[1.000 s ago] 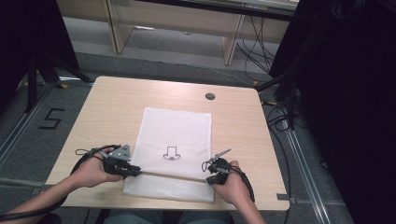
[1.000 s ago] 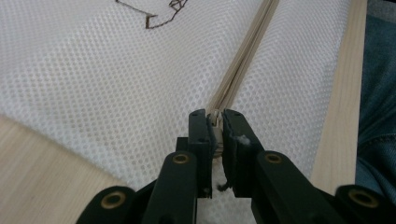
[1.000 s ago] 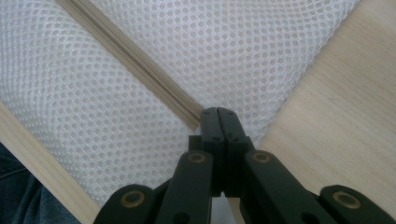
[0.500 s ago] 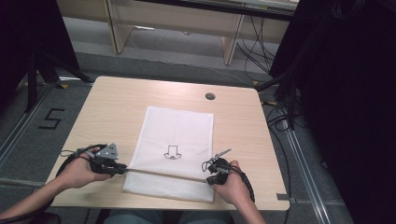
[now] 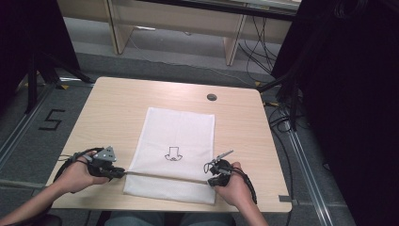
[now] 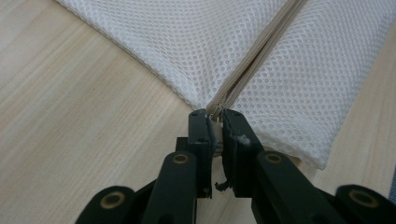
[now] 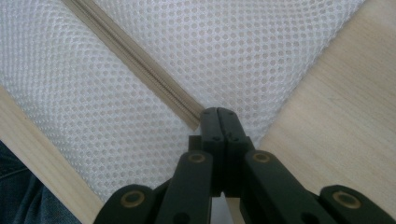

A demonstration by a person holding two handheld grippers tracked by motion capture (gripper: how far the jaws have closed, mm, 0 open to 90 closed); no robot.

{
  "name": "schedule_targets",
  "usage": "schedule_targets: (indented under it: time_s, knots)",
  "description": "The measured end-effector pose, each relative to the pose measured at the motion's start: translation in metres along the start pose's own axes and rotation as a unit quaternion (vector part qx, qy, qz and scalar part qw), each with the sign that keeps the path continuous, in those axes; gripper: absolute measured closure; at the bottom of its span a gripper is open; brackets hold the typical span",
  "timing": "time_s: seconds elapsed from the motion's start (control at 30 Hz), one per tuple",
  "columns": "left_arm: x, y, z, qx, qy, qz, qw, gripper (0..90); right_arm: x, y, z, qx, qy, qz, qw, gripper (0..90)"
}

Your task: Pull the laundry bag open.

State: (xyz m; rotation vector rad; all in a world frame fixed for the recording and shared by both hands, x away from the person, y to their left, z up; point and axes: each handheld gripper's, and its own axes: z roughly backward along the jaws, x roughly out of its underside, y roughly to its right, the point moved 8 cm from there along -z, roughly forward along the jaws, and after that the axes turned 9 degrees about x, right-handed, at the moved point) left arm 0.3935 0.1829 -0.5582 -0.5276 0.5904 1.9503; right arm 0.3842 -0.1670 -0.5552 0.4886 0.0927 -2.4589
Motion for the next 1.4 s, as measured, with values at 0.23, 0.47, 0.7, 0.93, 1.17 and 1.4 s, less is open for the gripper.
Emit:
schedule_targets:
  time_s: [0.23, 0.47, 0.7, 0.93, 1.17, 1.4]
  knots:
    - [0.002, 0.007, 0.001, 0.001, 0.001, 0.007, 1.0, 81.6, 0.001, -0.001, 0.001, 0.0, -0.004, -0.003, 1.0, 90.0]
    - [-0.003, 0.009, 0.002, -0.013, 0.052, 0.04, 0.9978, 73.6, 0.002, -0.002, 0.001, 0.011, 0.004, 0.0, 0.9999, 90.0]
    - [-0.013, 0.01, 0.026, -0.04, 0.163, 0.065, 0.9836, 52.3, 0.002, -0.001, 0.001, 0.007, 0.011, 0.002, 0.9999, 89.8]
    - [-0.013, 0.024, 0.042, -0.055, 0.204, 0.067, 0.9751, 38.7, 0.002, 0.0, 0.002, 0.002, 0.018, -0.003, 0.9998, 86.6]
    - [-0.004, 0.009, 0.032, -0.07, 0.184, 0.083, 0.9769, 35.3, 0.004, -0.004, 0.005, -0.015, 0.022, -0.019, 0.9995, 69.2]
    - [-0.004, 0.007, 0.03, -0.065, 0.189, 0.088, 0.9759, 35.2, -0.003, 0.003, 0.013, 0.001, 0.054, -0.035, 0.998, 64.4]
